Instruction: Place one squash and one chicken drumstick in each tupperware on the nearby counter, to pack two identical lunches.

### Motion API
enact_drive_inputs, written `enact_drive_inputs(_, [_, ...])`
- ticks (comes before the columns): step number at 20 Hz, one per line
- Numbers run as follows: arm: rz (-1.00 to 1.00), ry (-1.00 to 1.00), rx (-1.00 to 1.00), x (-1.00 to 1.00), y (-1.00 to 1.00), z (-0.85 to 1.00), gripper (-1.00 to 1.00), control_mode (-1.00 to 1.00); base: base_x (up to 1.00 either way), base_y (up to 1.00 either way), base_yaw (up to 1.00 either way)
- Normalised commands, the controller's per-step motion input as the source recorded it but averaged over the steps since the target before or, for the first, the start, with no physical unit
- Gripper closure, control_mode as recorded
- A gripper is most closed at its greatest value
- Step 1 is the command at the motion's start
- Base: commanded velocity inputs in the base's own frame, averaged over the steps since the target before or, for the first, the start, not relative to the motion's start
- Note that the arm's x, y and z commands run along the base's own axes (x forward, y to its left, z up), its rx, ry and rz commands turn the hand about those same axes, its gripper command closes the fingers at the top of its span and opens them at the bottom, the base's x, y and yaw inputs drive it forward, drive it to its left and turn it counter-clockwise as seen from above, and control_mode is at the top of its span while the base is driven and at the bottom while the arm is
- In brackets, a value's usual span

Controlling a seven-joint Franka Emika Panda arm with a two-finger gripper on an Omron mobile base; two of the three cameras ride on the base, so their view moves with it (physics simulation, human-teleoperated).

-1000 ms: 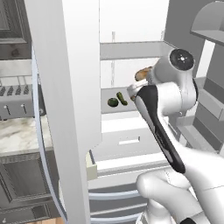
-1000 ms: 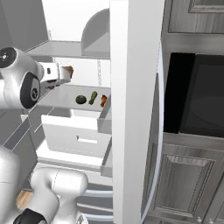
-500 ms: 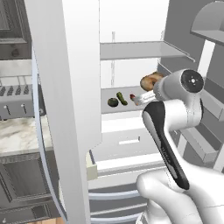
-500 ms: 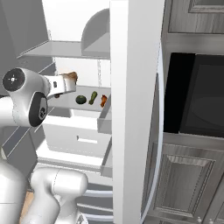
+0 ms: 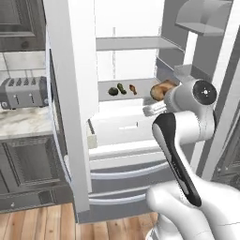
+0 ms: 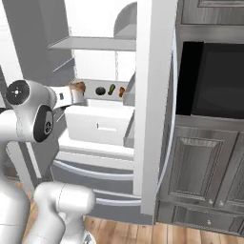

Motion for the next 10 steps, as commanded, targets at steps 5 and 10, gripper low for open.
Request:
enact_drive_inputs(5, [0.0, 0.0, 0.0, 0.0, 0.0, 0.0, 1.0, 1.0, -0.92, 0.14, 0.0])
enact_drive_inputs(10, [0.0, 0.0, 0.0, 0.0, 0.0, 0.0, 1.0, 1.0, -0.45, 0.89, -0.02])
